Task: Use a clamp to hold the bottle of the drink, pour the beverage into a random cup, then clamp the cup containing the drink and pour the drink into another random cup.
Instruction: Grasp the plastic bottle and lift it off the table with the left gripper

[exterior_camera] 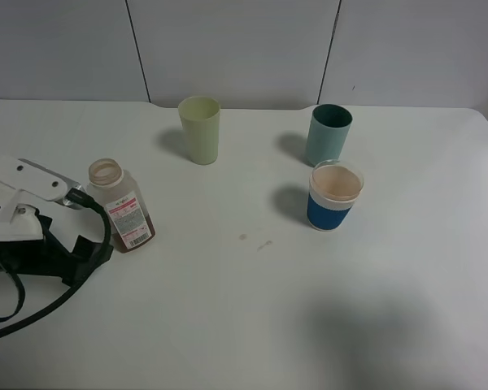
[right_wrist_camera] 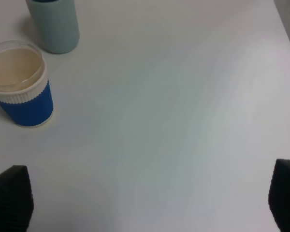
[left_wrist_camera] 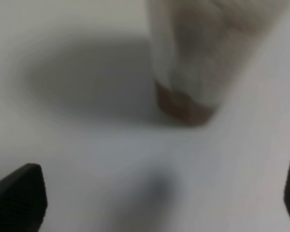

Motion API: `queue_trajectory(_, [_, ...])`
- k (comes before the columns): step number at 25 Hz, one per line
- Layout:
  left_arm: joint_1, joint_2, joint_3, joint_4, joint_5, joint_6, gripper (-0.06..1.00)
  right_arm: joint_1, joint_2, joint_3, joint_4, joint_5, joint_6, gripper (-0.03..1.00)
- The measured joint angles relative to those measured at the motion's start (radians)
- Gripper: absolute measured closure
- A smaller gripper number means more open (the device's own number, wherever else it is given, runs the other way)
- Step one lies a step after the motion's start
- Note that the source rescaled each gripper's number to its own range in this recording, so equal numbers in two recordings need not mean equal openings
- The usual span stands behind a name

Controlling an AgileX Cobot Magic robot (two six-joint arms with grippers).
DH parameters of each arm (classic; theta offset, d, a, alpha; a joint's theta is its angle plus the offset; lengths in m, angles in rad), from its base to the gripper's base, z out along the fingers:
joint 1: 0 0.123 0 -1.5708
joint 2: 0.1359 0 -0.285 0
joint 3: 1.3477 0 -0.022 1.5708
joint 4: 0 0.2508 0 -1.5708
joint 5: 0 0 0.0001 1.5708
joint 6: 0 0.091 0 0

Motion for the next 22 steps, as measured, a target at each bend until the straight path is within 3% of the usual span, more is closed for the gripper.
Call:
queue_trajectory(7, [0.000,0.134,0.040,0.167,-0.301,-0.210,-0.06,0.000,0.000,0.000,0.000,0.000,0.000,0.04])
queue_trajectory(8, [0.000,0.200,0.040,0.214,-0.391,-0.228,-0.06,0.000,0.000,0.000,0.000,0.000,0.000,0.04])
queue_trajectory(11, [0.000,0.249,0.040,0.262,-0.471,-0.238,-0.06,0.000,0.000,0.000,0.000,0.000,0.000,0.04])
queue_trajectory(17, [0.000,0.419,0.039,0.351,-0.728,-0.249,-0.06,0.000,0.000,0.000,0.000,0.000,0.000,0.04])
queue_trajectory(22, [0.000,0.467,0.039,0.363,-0.812,-0.251,-0.06,0.000,0.000,0.000,0.000,0.000,0.000,0.04])
